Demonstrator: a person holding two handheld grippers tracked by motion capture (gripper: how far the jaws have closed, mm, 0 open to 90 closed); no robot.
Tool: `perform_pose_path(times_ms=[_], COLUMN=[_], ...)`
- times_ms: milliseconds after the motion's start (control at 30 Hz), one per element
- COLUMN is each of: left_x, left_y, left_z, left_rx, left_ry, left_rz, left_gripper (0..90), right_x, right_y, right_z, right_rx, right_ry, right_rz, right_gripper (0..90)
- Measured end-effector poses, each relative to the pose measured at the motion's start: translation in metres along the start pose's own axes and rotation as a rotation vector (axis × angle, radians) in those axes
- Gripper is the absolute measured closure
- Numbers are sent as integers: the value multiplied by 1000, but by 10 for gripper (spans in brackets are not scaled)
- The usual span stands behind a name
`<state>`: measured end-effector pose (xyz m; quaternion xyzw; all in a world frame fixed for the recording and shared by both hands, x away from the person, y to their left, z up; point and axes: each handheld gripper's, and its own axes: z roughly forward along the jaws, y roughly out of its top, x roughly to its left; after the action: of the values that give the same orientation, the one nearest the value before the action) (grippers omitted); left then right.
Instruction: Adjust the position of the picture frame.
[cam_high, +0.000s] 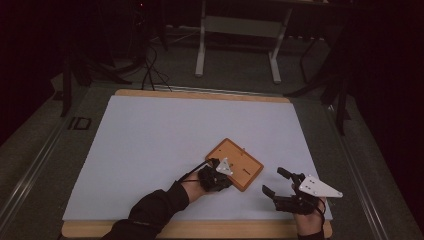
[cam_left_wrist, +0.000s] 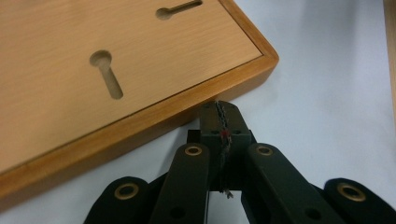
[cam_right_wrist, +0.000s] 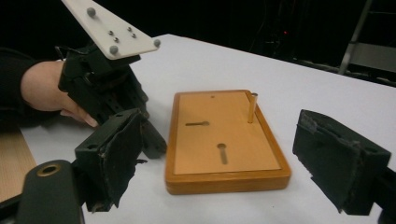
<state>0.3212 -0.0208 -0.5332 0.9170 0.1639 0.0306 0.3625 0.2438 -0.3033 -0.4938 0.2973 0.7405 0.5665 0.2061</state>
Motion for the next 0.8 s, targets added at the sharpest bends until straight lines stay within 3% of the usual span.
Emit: perform_pose_path(times_ms=[167, 367, 533, 567, 800], left_x=[-1, 3, 16, 25, 61], left_y=[2, 2, 6, 9, 20], left_z=[2, -21, -35, -38, -33], left_rx=[-6, -23, -35, -48, -62], left_ry=[-9, 10, 47, 64, 123], left_rz=[-2, 3, -14, -25, -70], left_gripper=[900, 900, 900, 900, 900], right_x=[0, 0, 1, 1, 0], right_y=[0, 0, 0, 0, -1], right_z=[0, 1, 0, 0, 0], right_rx=[1, 5, 3, 3, 5], right_ry=[1, 2, 0, 0, 3], right_rz=[-1, -1, -7, -6, 0], right_gripper=[155, 155, 155, 155, 155])
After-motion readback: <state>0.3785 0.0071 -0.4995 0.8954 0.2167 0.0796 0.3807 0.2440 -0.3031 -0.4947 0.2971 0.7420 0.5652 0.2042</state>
